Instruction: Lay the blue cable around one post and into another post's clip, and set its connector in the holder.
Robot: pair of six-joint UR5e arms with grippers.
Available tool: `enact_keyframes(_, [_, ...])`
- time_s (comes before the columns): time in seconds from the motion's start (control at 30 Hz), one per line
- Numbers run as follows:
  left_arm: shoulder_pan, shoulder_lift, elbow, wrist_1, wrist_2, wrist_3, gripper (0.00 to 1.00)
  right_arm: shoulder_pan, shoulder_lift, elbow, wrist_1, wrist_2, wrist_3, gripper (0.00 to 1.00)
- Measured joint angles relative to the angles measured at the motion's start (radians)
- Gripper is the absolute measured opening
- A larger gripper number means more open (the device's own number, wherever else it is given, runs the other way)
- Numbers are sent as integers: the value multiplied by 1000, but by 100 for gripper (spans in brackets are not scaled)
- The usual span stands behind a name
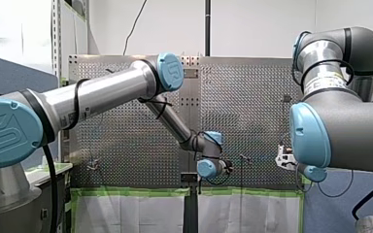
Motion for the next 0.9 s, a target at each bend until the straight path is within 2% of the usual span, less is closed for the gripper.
enact_keyframes(0.17, [-5,9,-11,0,-4,13,100,0,0,0,0,-1,0,21])
enact_keyframes(0.5, [-43,23,-11,6,-7,39,100,3,0,0,-2,0,1,21])
enact_keyframes(0.9, [-53,41,-8,6,-34,49,100,5,0,0,-1,0,1,21])
